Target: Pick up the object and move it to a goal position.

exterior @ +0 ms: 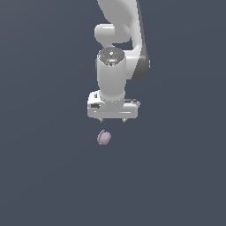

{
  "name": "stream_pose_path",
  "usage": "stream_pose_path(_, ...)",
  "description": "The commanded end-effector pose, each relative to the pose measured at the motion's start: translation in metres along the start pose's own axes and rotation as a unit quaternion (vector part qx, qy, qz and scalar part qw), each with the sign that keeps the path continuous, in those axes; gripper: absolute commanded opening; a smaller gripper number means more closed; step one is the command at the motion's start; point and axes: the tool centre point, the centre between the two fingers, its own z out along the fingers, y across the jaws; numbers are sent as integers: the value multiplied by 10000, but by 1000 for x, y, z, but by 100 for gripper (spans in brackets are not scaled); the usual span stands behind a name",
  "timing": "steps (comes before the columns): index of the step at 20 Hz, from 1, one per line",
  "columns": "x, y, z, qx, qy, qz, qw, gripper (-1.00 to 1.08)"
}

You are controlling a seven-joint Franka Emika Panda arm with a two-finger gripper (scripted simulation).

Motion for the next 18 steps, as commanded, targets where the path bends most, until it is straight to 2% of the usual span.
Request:
stream_pose_path(1, 0, 0, 0, 0, 0, 0, 10000, 100)
stream_pose_path(10, -8, 26, -4, -118, -73, 98, 9999, 100)
stream_pose_path(18, -7, 27, 2, -109, -76, 229, 9996, 100)
